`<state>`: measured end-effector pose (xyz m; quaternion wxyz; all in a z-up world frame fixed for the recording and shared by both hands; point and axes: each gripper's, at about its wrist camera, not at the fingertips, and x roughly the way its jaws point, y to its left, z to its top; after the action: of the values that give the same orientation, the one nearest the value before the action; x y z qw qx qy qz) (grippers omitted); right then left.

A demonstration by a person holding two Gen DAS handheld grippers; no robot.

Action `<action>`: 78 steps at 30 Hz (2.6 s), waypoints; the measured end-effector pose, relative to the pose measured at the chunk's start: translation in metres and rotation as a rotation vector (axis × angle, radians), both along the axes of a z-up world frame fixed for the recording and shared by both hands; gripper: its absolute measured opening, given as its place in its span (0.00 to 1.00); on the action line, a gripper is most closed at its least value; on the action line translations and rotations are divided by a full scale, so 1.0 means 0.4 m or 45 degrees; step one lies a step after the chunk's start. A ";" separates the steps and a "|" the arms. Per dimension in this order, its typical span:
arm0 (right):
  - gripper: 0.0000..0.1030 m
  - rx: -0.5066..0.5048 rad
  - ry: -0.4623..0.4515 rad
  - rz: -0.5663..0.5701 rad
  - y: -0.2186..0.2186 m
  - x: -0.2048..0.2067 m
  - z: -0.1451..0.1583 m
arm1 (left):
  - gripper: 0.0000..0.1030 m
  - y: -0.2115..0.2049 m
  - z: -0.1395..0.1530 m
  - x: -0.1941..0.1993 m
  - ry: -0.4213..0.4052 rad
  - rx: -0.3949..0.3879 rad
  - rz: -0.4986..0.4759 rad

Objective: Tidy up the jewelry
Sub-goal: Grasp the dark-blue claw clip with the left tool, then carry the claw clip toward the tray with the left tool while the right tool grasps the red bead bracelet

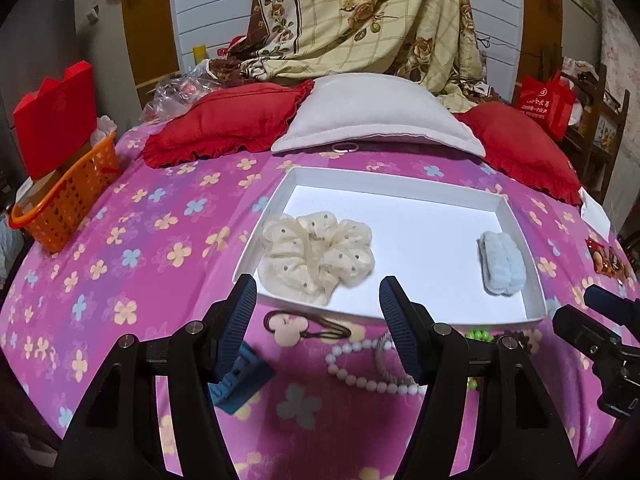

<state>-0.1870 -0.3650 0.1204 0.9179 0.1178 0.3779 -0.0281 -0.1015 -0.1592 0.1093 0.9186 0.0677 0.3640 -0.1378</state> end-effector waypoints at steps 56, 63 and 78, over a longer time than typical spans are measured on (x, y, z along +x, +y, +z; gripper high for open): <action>0.36 -0.118 0.204 0.216 -0.057 0.035 -0.213 | 0.76 0.177 -0.146 0.060 0.309 0.087 -0.307; 0.07 -0.212 0.224 0.283 -0.038 0.049 -0.219 | 0.66 0.172 -0.179 0.080 0.381 0.019 -0.305; 0.14 -0.082 0.287 0.324 -0.046 0.045 -0.231 | 0.28 0.189 -0.176 0.032 0.383 -0.028 -0.271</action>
<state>-0.1691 -0.3835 0.0278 0.8691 0.0356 0.4894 0.0630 -0.0889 -0.0836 0.0391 0.8348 0.0745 0.4864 -0.2467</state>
